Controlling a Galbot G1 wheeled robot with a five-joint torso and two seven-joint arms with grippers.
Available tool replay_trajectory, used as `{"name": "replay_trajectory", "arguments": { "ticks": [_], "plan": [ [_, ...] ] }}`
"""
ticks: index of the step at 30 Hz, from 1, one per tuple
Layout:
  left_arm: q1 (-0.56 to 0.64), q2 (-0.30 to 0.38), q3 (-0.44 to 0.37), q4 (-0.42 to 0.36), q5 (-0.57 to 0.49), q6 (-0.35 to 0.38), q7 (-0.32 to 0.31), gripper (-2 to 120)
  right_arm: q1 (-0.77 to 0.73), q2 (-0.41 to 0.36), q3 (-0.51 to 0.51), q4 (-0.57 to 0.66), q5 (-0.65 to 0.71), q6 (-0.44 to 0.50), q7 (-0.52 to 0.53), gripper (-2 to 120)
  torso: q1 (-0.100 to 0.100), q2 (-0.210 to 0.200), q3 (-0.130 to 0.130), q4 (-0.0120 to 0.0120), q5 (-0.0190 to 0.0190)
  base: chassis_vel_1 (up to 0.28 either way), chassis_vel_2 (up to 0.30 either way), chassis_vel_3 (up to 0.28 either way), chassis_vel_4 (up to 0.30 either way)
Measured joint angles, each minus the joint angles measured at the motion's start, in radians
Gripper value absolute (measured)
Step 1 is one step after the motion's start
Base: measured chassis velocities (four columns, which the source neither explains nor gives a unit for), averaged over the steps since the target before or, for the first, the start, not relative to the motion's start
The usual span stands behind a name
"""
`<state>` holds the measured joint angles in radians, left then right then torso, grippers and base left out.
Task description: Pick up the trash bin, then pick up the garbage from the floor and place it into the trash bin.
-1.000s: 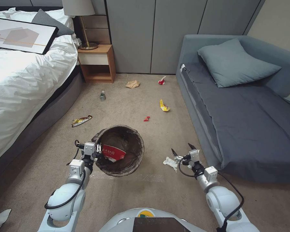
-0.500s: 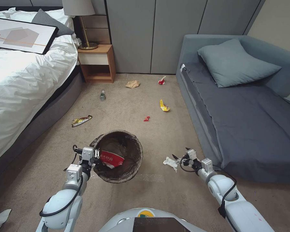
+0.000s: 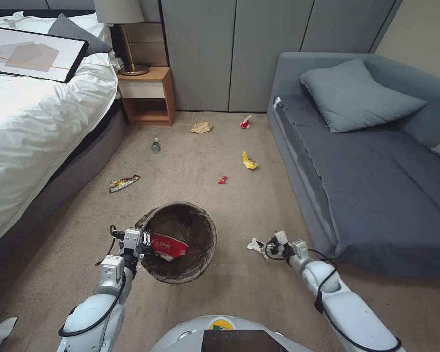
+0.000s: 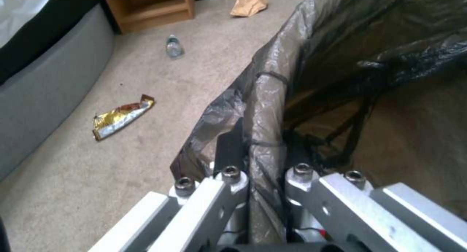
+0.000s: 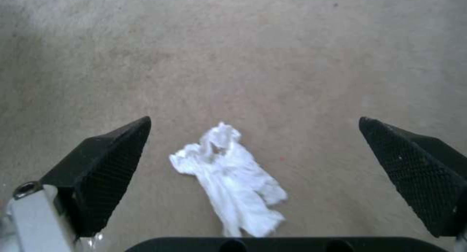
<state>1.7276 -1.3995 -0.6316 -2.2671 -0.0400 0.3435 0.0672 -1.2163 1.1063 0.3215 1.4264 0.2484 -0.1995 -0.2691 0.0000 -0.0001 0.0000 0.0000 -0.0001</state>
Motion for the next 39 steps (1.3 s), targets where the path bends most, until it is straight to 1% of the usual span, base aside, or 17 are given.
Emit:
{"name": "replay_trajectory", "arguments": {
  "ticks": [1, 9, 17, 25, 39],
  "plan": [
    [-0.001, -0.002, 0.002, 0.001, 0.001, 0.000, 0.000, 3, 0.022, 0.014, -0.019, -0.021, -0.009, 0.000, 0.006, 100, 0.000, 0.000, 0.000, 0.0001, 0.0000, 0.000, 0.000, 0.000, 0.000],
    [-0.006, -0.007, 0.012, 0.007, 0.006, 0.000, -0.002, 3, 0.089, 0.064, -0.075, -0.096, -0.046, -0.009, 0.035, 100, 0.000, 0.000, 0.000, 0.0000, -0.0001, 0.000, 0.000, 0.000, 0.000],
    [-0.009, -0.010, 0.013, 0.008, 0.007, 0.000, -0.005, 3, 0.100, 0.079, -0.106, -0.141, -0.085, -0.016, 0.042, 100, 0.000, 0.000, 0.000, -0.0001, -0.0001, 0.000, 0.000, 0.000, 0.000],
    [-0.012, -0.012, 0.017, 0.006, 0.008, 0.003, -0.005, 3, 0.094, 0.086, -0.114, -0.178, -0.123, -0.019, 0.040, 100, 0.000, 0.000, 0.000, -0.0001, 0.0000, 0.000, 0.000, 0.000, 0.000],
    [-0.013, -0.010, 0.018, -0.003, 0.008, 0.003, -0.006, 3, 0.093, 0.106, -0.098, -0.223, -0.135, -0.017, 0.040, 100, 0.000, 0.000, 0.000, 0.0000, 0.0001, 0.000, 0.000, 0.000, 0.000]
  ]
}}
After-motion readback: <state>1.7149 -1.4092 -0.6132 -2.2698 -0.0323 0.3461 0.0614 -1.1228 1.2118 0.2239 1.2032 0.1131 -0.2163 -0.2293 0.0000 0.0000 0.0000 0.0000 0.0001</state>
